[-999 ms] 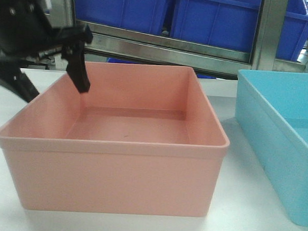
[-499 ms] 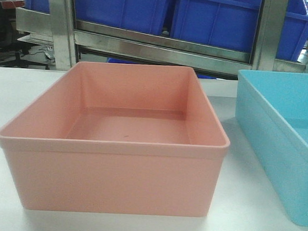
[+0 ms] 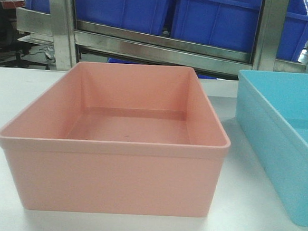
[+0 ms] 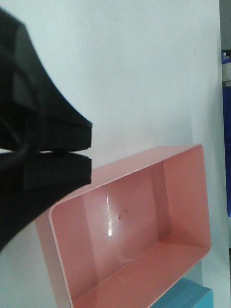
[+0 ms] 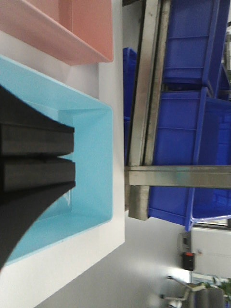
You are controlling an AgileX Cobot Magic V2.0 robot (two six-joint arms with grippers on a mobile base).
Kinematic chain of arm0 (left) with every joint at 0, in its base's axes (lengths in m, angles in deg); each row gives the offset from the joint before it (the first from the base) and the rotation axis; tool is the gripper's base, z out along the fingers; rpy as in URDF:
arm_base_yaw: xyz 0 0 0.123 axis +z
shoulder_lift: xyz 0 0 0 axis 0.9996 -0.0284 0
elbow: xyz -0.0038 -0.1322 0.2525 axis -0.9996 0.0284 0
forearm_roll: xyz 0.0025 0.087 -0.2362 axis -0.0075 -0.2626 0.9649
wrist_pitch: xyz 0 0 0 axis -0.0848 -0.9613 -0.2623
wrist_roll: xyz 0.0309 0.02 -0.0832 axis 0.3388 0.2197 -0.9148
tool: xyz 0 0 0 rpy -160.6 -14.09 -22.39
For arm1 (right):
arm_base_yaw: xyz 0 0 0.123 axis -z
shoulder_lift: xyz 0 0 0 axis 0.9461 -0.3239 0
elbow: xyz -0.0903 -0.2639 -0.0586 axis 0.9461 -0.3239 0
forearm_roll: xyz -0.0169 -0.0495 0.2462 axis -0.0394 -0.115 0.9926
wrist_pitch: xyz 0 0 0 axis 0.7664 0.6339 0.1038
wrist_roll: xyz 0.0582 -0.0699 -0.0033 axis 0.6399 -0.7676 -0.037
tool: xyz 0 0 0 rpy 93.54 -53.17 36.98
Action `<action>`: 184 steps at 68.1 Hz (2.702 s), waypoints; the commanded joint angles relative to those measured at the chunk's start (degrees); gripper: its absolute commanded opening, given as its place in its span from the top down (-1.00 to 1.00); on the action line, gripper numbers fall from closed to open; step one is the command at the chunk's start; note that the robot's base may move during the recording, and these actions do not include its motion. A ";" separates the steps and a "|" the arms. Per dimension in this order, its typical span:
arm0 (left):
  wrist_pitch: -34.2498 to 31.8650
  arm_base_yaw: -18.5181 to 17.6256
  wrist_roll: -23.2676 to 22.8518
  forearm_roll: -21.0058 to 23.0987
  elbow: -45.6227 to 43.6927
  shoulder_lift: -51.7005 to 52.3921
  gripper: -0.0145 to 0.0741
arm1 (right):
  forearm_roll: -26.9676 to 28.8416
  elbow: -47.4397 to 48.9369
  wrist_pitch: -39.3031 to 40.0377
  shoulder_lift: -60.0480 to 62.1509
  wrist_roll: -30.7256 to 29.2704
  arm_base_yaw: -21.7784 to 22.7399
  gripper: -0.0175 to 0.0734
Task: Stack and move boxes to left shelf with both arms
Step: 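Grip the light-blue bin wall with the right gripper, then lift the light-blue bin with the right gripper over the pink bin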
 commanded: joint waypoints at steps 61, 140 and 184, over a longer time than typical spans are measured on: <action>-5.22 -0.47 0.05 -1.56 -1.55 -0.06 0.71 | -10.37 51.51 -36.43 -63.26 -11.22 14.74 -0.66; -4.84 -0.47 0.05 -1.56 -1.55 -0.06 0.71 | -9.25 51.78 -23.75 -86.24 -11.66 16.14 0.49; -4.84 -0.47 0.05 -0.98 -1.55 -0.06 0.71 | 8.48 52.33 -34.60 -62.97 -1.07 15.68 0.49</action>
